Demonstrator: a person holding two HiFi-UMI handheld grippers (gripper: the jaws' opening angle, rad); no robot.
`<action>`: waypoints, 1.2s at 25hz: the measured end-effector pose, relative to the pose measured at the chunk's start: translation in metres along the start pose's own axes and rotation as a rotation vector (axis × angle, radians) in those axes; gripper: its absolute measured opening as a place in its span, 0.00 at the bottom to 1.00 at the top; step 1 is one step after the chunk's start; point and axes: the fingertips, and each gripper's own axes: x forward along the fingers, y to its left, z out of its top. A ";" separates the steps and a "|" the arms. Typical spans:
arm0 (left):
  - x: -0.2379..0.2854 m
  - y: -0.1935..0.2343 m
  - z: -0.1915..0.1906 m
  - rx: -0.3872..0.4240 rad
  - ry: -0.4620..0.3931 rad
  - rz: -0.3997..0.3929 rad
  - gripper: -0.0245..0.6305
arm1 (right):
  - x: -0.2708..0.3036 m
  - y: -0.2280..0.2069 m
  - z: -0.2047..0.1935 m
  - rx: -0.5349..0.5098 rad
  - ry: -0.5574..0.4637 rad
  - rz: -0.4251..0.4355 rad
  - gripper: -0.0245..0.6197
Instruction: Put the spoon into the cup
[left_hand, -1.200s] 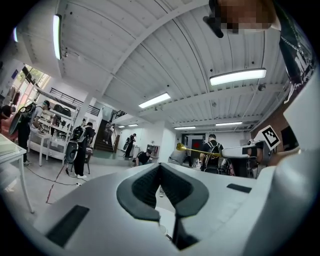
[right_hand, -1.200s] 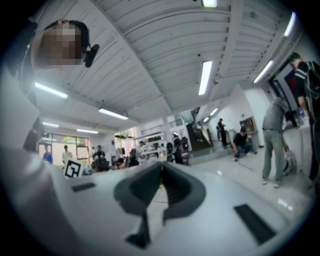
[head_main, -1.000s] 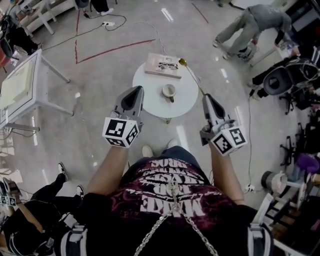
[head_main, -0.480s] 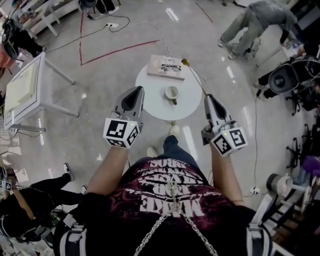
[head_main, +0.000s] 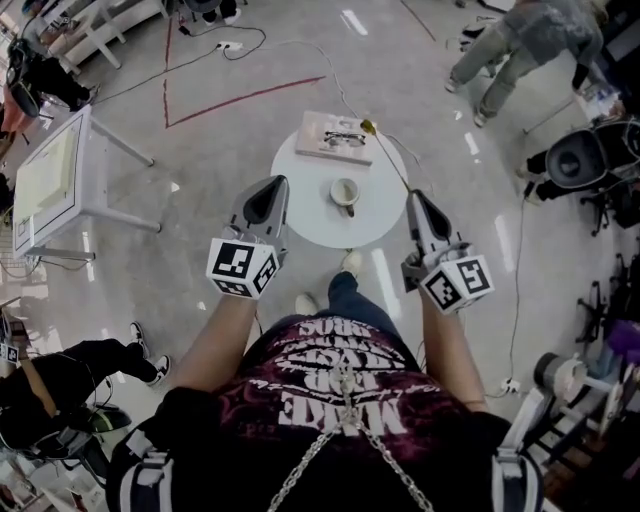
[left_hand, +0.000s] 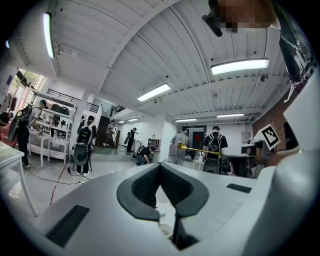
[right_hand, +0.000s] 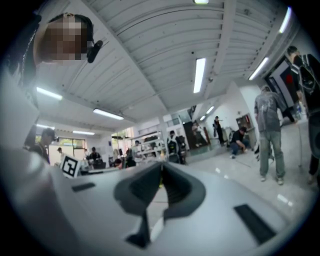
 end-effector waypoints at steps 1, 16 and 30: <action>0.004 0.000 -0.001 -0.002 0.003 0.002 0.08 | 0.002 -0.003 0.000 0.001 0.003 0.001 0.09; 0.062 0.002 -0.038 -0.053 0.081 0.002 0.08 | 0.039 -0.048 -0.023 0.028 0.093 0.016 0.09; 0.105 0.011 -0.128 -0.125 0.242 0.016 0.08 | 0.075 -0.080 -0.115 0.091 0.283 0.030 0.09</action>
